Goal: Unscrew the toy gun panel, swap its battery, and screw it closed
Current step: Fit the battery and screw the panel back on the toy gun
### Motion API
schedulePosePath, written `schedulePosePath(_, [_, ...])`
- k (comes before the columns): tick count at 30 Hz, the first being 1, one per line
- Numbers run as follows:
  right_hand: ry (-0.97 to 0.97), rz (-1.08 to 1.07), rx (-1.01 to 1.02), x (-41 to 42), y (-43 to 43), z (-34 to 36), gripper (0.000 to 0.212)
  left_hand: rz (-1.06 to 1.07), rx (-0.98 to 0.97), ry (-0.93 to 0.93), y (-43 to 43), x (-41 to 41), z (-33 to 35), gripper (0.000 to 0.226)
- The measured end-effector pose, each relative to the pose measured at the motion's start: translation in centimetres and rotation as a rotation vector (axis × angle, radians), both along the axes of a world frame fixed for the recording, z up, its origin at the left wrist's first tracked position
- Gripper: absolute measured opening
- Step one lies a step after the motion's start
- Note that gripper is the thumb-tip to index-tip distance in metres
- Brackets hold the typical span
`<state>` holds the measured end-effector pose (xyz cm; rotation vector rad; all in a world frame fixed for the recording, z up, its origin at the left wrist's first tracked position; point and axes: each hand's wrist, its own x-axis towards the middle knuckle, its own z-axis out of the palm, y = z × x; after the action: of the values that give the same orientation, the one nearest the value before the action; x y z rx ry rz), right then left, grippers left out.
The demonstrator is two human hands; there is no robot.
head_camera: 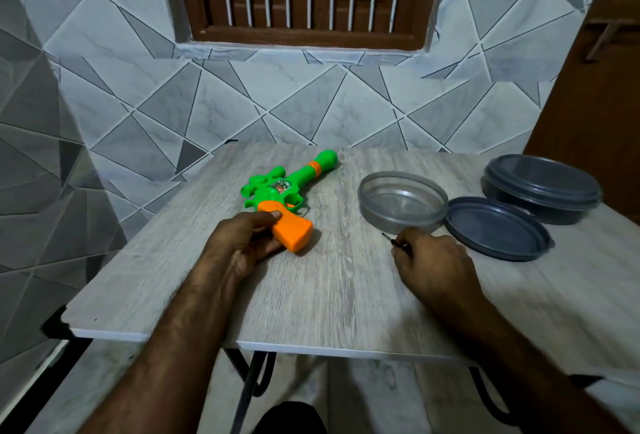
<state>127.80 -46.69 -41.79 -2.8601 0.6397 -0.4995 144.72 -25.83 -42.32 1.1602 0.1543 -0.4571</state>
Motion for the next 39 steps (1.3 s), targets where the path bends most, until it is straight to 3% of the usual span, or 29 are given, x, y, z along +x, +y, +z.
schedulePosePath(9, [0.029, -0.015, -0.054, 0.3, 0.5, -0.6, 0.027, 0.086, -0.108, -0.050, 0.5, -0.7, 0.7, 0.012])
schedulePosePath(13, [-0.040, 0.026, -0.126, 1.1, 1.6, -0.5, 0.035, 0.139, -0.123, -0.080, 0.6, -1.2, 0.6, 0.029])
schedulePosePath(15, [-0.151, 0.141, -0.024, 2.0, 3.1, 0.3, 0.039, 0.186, -0.119, -0.072, 0.4, -1.4, 0.3, 0.046])
schedulePosePath(18, [-0.168, 0.349, 0.141, 3.9, 5.7, 1.6, 0.045, 0.227, -0.123, -0.051, 0.3, -1.3, -0.2, 0.050])
schedulePosePath(22, [-0.114, 0.464, 0.219, 6.6, 8.6, 2.7, 0.051, 0.249, -0.099, -0.022, 0.5, -1.1, -0.5, 0.046])
schedulePosePath(29, [-0.069, 0.450, 0.291, 9.4, 9.7, 2.3, 0.058, 0.263, -0.063, 0.003, 0.8, -1.1, -0.3, 0.036])
schedulePosePath(36, [-0.017, 0.414, 0.250, 10.3, 10.1, 1.7, 0.047, 0.230, -0.008, -0.010, 1.3, -1.1, -0.4, 0.035])
schedulePosePath(39, [-0.005, 0.417, 0.248, 10.3, 10.2, 1.3, 0.045, 0.215, 0.035, -0.014, 1.7, -1.2, -0.3, 0.017])
